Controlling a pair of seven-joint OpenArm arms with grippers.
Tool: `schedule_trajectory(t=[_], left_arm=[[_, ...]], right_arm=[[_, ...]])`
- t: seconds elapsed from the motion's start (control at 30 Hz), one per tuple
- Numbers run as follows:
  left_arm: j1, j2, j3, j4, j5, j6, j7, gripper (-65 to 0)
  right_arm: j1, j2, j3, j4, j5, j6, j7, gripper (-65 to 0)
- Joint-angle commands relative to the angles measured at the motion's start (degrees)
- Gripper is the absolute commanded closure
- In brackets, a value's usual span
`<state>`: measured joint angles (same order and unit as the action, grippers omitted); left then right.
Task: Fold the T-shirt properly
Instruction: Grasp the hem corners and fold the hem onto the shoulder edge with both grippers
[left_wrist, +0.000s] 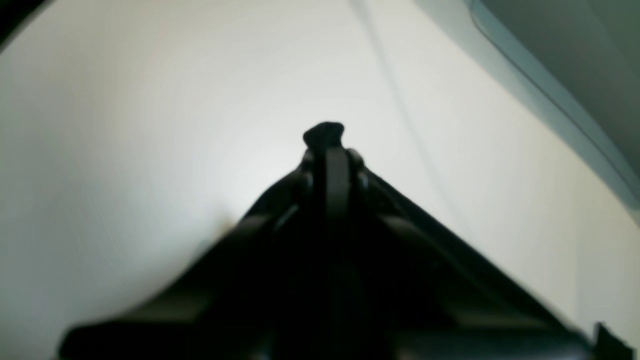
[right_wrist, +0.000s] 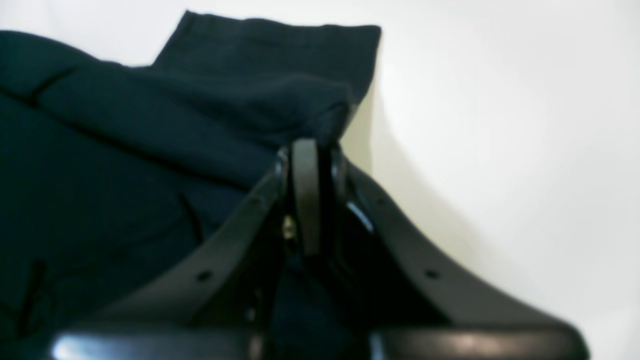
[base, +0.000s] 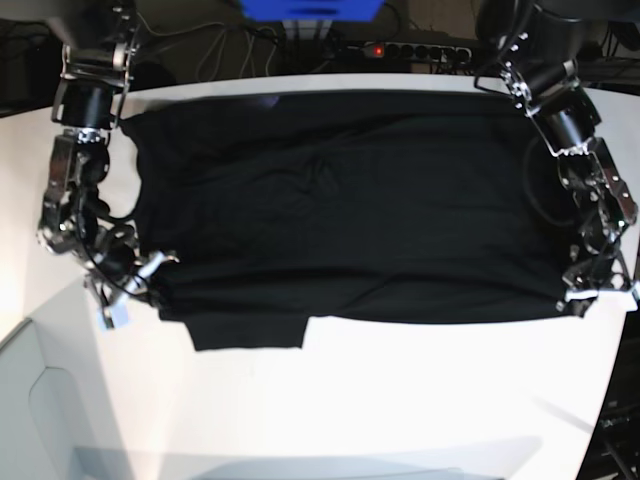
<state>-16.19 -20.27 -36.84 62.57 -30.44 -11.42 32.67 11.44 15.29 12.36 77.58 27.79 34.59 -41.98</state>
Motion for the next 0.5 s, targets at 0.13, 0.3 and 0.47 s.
schedule_trajectory(t=[0.13, 0.3, 0.47], left_arm=[[6.3, -1.2, -0.5, 7.9, -0.6, 0.0, -1.5, 0.0], [11.6, -1.2, -0.6, 11.9, -0.6, 0.0, -1.9, 0.0], [15.0, -1.2, -0.7, 13.4, -0.2, 0.0, -1.9, 0.0]], right_arm=[[-4.1, 1.1, 4.9, 6.0, 0.6, -0.4, 1.6, 0.0], [-8.6, 1.1, 8.5, 7.4, 0.6, -0.3, 1.6, 0.0], [-11.7, 1.2, 10.4, 7.4, 0.6, -0.3, 1.6, 0.0]])
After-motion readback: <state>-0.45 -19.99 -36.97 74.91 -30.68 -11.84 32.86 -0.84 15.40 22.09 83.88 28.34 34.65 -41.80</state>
